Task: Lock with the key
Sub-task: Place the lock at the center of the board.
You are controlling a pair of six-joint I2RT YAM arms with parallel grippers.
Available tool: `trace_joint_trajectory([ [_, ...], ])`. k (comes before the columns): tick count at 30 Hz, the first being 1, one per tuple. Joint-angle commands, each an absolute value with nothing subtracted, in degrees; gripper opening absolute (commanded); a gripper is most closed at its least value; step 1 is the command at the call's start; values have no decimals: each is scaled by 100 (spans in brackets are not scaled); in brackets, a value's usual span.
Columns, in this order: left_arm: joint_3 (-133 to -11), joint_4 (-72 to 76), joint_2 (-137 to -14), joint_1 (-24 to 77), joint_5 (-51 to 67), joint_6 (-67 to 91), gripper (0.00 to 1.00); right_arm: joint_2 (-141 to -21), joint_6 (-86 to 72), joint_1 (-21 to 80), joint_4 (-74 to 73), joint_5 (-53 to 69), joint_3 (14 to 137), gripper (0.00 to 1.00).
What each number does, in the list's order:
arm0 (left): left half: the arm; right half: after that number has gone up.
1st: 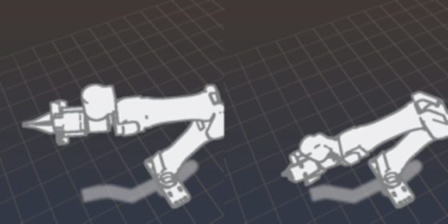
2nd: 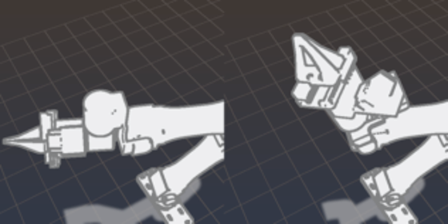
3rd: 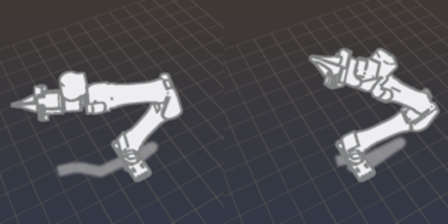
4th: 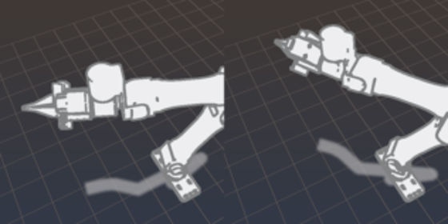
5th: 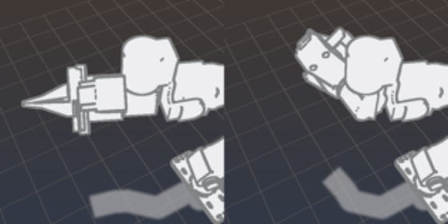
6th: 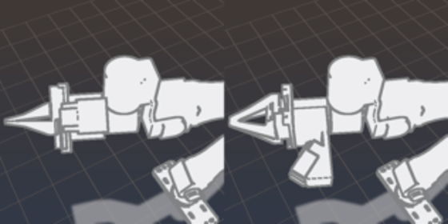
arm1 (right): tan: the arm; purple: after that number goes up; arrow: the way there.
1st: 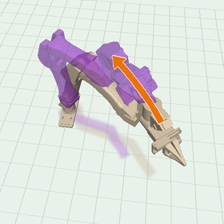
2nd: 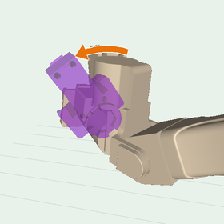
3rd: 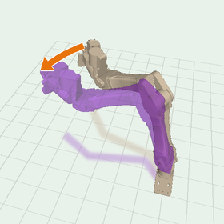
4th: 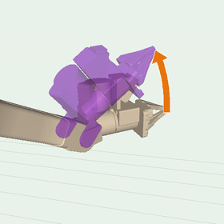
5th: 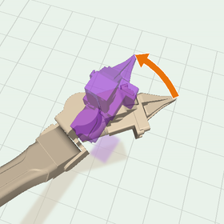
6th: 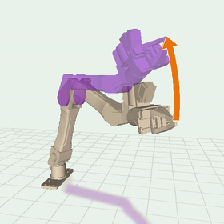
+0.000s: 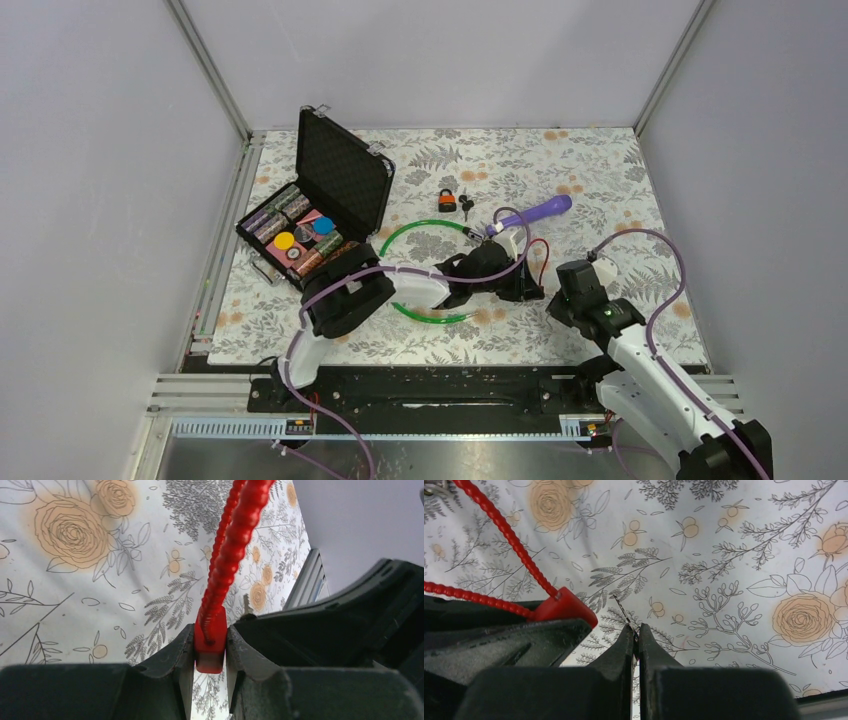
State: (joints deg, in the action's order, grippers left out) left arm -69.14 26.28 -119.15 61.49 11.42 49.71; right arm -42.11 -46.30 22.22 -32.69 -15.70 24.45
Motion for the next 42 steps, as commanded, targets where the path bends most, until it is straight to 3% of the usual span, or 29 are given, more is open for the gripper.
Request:
trace_joint_trajectory([
  [1,-7275,2925,-12203,6135,960,5358,3,-4244,-4950,2125,-3317,-1932,2346,1],
  [8,-7522,2586,-12551,6136,1074,5560,19,-4308,-5135,2101,-3231,-2008,2243,2],
  [12,-7683,2239,-12609,6135,1061,5695,34,-4515,-5193,2103,-3089,-1939,2211,4],
  [18,-7436,2044,-12296,6137,812,5669,47,-4650,-5222,2084,-2941,-1870,2203,17],
  [22,-7213,1887,-11985,6128,474,5579,48,-4578,-5201,2070,-2942,-1843,2244,32],
  [26,-7006,1693,-11669,6119,85,5455,48,-4428,-5185,2048,-2984,-1865,2287,39],
  [35,-6166,1581,-10654,5945,-710,5183,47,-4196,-4991,2039,-2984,-1708,2556,43],
  [42,-5402,1250,-9441,5757,-1442,4869,49,-4678,-4106,2043,-2284,-492,2882,46],
])
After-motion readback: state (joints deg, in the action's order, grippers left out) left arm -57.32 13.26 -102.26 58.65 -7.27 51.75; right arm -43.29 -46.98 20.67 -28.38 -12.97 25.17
